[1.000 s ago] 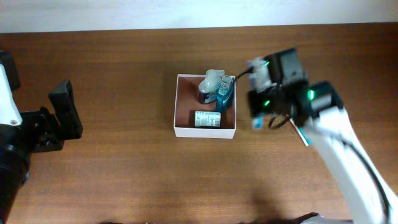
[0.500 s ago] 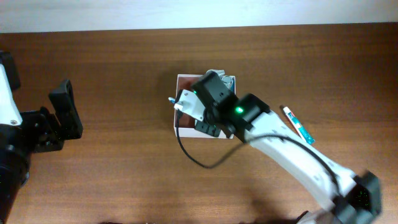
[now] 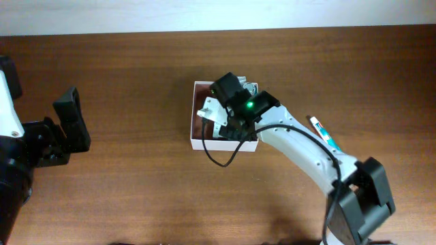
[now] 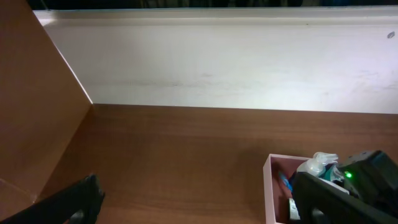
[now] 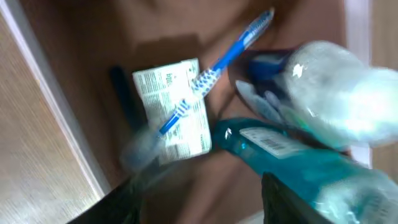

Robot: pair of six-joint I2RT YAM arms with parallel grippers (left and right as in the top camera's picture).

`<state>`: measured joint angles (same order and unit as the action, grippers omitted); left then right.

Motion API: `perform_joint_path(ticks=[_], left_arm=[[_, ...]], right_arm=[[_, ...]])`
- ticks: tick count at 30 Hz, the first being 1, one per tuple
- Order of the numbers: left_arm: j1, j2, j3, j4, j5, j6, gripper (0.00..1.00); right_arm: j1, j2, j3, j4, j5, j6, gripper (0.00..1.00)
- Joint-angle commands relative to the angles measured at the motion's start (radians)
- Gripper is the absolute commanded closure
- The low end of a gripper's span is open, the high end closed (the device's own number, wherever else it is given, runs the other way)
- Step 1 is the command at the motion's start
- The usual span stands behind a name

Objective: Pack container
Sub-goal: 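Place the toothbrush into the box with the right gripper, then grasp the white-and-teal toothpaste tube with the right gripper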

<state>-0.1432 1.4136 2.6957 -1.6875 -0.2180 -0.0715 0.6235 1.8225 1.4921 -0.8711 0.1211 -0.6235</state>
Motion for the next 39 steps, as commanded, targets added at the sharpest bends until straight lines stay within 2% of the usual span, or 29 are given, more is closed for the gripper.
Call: perform_joint_path(ticks=[1, 6, 10, 13, 14, 19, 24, 27, 31, 36, 39], left_arm=[[0.004, -0.002, 0.002, 0.0, -0.011, 0.009, 0.01], [0.004, -0.002, 0.002, 0.0, -0.011, 0.009, 0.01], [0.004, -0.002, 0.002, 0.0, -0.011, 0.009, 0.0], [0.004, -0.002, 0.002, 0.0, -0.011, 0.009, 0.01], [0.004, -0.002, 0.002, 0.0, -0.011, 0.009, 0.01], [0.004, -0.002, 0.002, 0.0, -0.011, 0.009, 0.01], [0.004, -0.002, 0.002, 0.0, -0.011, 0.009, 0.0], [0.004, -0.002, 0.002, 0.0, -0.011, 0.009, 0.01], [0.004, -0.002, 0.002, 0.0, -0.011, 0.009, 0.01], [0.004, -0.002, 0.002, 0.0, -0.011, 0.009, 0.01], [0.004, -0.002, 0.002, 0.0, -0.011, 0.009, 0.01]], right_arm=[[0.004, -0.126, 0.111, -0.052, 0.108, 0.253, 0.44], [-0.098, -0.224, 0.154, -0.175, 0.149, 0.52, 0.35], [-0.286, -0.24, 0.145, -0.265, 0.124, 0.682, 0.28], [-0.413, -0.22, 0.106, -0.27, 0.04, 0.696, 0.27], [-0.501, -0.194, 0.064, -0.261, -0.012, 0.703, 0.27], [-0.645, -0.097, -0.059, -0.175, -0.024, 0.722, 0.26], [-0.725, 0.041, -0.097, -0.128, -0.027, 0.706, 0.26], [-0.735, 0.102, -0.097, -0.108, -0.044, 0.689, 0.22], [-0.735, 0.182, -0.097, -0.087, -0.087, 0.628, 0.23], [-0.735, 0.241, -0.097, -0.082, -0.089, 0.638, 0.35], [-0.735, 0.26, -0.101, -0.087, -0.088, 0.694, 0.45]])
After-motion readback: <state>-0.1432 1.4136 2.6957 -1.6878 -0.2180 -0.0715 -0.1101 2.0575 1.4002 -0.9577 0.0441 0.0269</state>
